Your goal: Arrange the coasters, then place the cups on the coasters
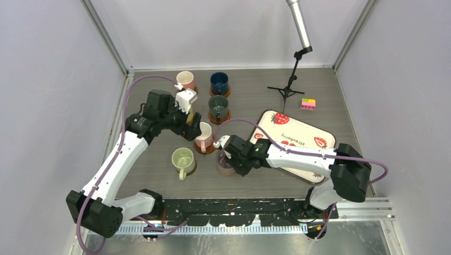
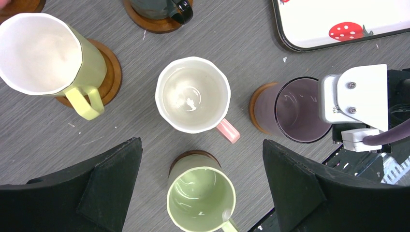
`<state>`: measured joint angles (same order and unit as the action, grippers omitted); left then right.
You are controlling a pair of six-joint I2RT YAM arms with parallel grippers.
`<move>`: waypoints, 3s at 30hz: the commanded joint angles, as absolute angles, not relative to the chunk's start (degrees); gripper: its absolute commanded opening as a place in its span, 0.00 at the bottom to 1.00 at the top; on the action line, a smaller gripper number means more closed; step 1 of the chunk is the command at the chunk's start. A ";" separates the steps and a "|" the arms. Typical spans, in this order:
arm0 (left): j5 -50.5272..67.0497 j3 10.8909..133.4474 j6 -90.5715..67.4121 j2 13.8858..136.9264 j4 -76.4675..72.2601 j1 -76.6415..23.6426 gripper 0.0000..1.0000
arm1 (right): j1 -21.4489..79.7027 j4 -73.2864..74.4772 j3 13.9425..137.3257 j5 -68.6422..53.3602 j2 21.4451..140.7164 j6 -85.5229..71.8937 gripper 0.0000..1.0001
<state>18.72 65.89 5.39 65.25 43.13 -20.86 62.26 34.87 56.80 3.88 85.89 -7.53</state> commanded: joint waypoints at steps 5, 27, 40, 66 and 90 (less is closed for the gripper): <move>19.93 67.85 6.46 64.63 42.49 -20.57 0.98 | 62.70 32.72 57.91 4.37 83.76 -7.45 0.44; 20.55 69.90 5.18 66.33 43.96 -20.57 0.98 | 53.74 47.10 62.39 2.76 76.09 6.19 0.78; 21.02 70.75 4.22 66.89 43.79 -20.54 0.98 | 52.95 39.95 58.03 2.55 78.63 1.57 0.72; 21.46 69.56 4.47 67.07 43.55 -20.50 0.98 | 58.15 41.14 64.07 -0.18 85.99 -4.43 0.77; 23.01 69.77 3.52 68.07 43.72 -19.73 0.98 | 55.30 50.28 65.51 -13.72 79.08 1.46 0.77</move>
